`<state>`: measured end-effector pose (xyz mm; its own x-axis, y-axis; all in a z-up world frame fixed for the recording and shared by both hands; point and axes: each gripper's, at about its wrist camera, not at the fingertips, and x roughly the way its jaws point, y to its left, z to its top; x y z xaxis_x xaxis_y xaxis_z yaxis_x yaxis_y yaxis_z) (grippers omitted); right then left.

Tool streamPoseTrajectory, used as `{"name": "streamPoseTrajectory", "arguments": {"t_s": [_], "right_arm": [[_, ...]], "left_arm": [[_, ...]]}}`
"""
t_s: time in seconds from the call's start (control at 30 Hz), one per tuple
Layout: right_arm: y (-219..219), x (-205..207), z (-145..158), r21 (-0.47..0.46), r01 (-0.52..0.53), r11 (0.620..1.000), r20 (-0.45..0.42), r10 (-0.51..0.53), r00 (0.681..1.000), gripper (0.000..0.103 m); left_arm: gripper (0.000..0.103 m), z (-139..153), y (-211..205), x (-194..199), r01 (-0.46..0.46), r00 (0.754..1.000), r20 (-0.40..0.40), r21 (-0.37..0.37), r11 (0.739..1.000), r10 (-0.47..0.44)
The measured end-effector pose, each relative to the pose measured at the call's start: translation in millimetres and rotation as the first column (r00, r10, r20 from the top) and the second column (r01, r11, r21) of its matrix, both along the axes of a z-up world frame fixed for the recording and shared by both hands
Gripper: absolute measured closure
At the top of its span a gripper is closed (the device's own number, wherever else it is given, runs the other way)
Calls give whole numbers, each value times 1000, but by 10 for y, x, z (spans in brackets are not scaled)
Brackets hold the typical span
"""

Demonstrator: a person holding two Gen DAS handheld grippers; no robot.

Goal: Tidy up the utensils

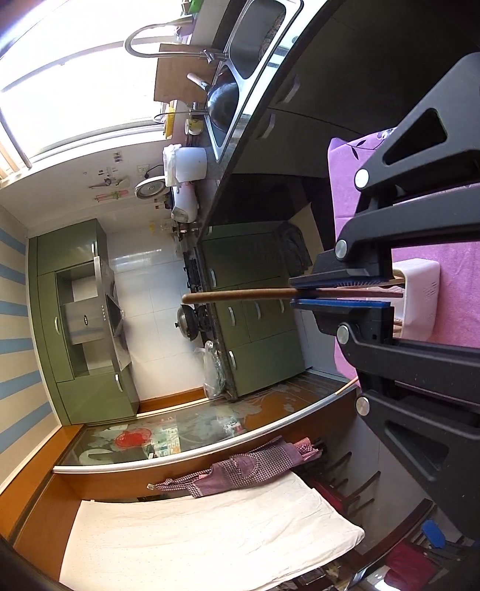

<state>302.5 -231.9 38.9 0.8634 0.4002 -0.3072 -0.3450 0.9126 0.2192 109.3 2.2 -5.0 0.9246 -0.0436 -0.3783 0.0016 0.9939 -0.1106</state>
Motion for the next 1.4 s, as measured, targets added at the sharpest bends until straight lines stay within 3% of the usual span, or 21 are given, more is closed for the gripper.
{"name": "streamPoseTrajectory", "arguments": {"t_s": [0.3, 0.6, 0.73, 1.07, 1.23, 1.4], "right_arm": [[352, 588, -476, -41, -17, 999, -121, 12, 993, 96], [541, 697, -910, -91, -52, 995, -192, 34, 981, 96], [552, 649, -1006, -110, -54, 992, -197, 32, 980, 89], [443, -148, -1003, -181, -17, 983, -86, 2, 996, 73], [288, -655, -1091, -195, 14, 981, -53, -25, 998, 57], [100, -1164, -1244, -217, 54, 975, -26, -61, 998, 34]], "left_arm": [[7, -210, -27, 56, 4, 998, -65, 40, 999, -2], [7, -277, -174, 111, 31, 995, -92, 56, 998, -26], [7, -278, -233, 101, 38, 995, -96, 72, 997, -31], [7, -286, -294, 71, 56, 993, -109, 61, 997, -49], [7, -291, -337, -44, 76, 992, -110, 51, 996, -70], [7, -312, -389, -207, 87, 991, -105, 58, 995, -81]]}}
